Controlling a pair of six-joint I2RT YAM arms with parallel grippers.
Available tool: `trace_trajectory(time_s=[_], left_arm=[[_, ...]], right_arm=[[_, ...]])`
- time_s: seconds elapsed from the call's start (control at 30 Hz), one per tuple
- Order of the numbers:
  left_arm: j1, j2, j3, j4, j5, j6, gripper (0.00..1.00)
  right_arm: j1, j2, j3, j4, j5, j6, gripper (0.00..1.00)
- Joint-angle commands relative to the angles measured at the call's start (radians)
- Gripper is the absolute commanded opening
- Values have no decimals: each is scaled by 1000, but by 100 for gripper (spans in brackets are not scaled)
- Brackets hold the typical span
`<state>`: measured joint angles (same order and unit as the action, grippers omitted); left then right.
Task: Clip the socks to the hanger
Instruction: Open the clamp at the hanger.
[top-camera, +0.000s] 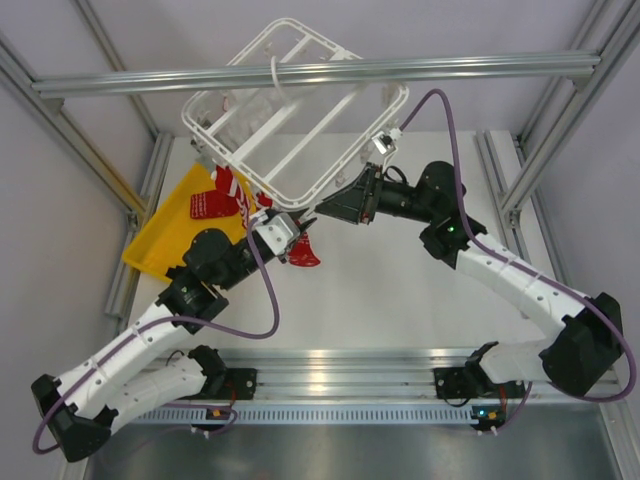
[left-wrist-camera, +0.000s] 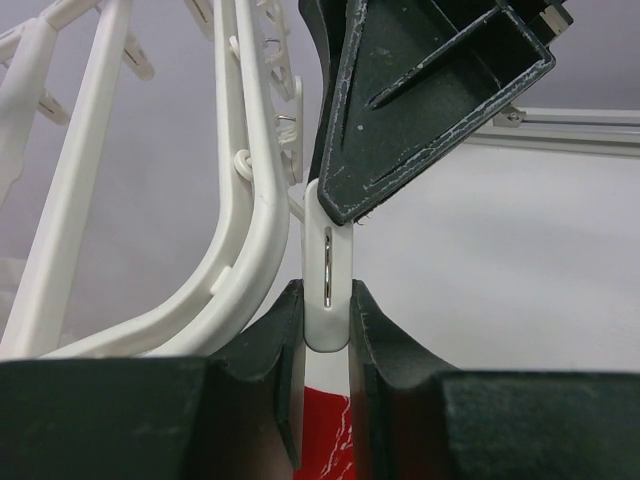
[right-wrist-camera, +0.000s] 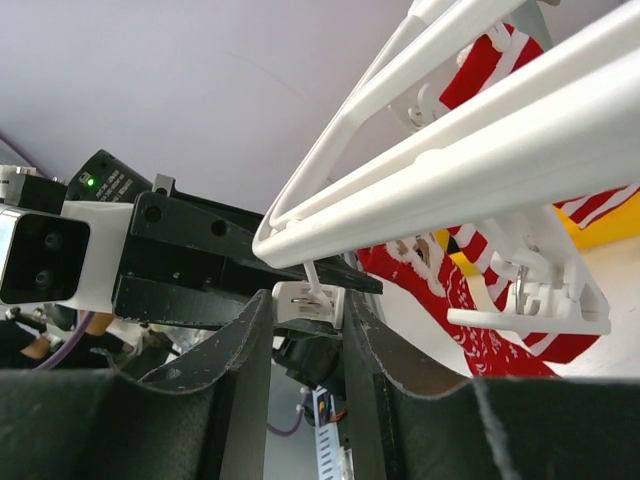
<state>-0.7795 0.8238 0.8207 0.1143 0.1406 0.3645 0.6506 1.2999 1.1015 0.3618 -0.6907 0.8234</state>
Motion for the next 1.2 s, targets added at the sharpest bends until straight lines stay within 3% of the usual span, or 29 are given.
trace_trajectory(time_s=[0.0,0.23,0.27,0.3,0.33,0.37,0.4,0.5,0.77,0.87,1.07,1.17], left_arm=[[-3,-37,17,-30,16,-19,20],[-3,-9,50,13,34,-50,23],[-3,-3,57,21,37,-59,20],[-3,9,63,24,43,-58,7],[-3,14,70,24,45,-47,3],[-3,18,72,22,39,-38,0],[-3,27,72,19,34,-27,0],[-3,26,64,5,37,20,0],[-3,28,63,2,2,28,0],[-3,29,66,1,2,30,0],[-3,35,70,-4,-1,16,0],[-3,31,75,-5,17,-4,21]], right_arm=[[-12,2,31,72,16,-12,0],[-9,9,29,94,-9,-13,0],[-8,10,29,95,-10,-10,0],[-8,12,29,98,-9,-1,0],[-8,13,31,91,-3,9,2],[-8,15,43,72,9,34,11],[-9,18,52,43,26,40,30],[-11,18,69,0,52,52,44],[-11,19,67,8,59,54,39],[-11,18,58,23,43,27,26],[-11,4,23,51,-10,-41,18],[-19,-1,11,49,-26,-79,6]])
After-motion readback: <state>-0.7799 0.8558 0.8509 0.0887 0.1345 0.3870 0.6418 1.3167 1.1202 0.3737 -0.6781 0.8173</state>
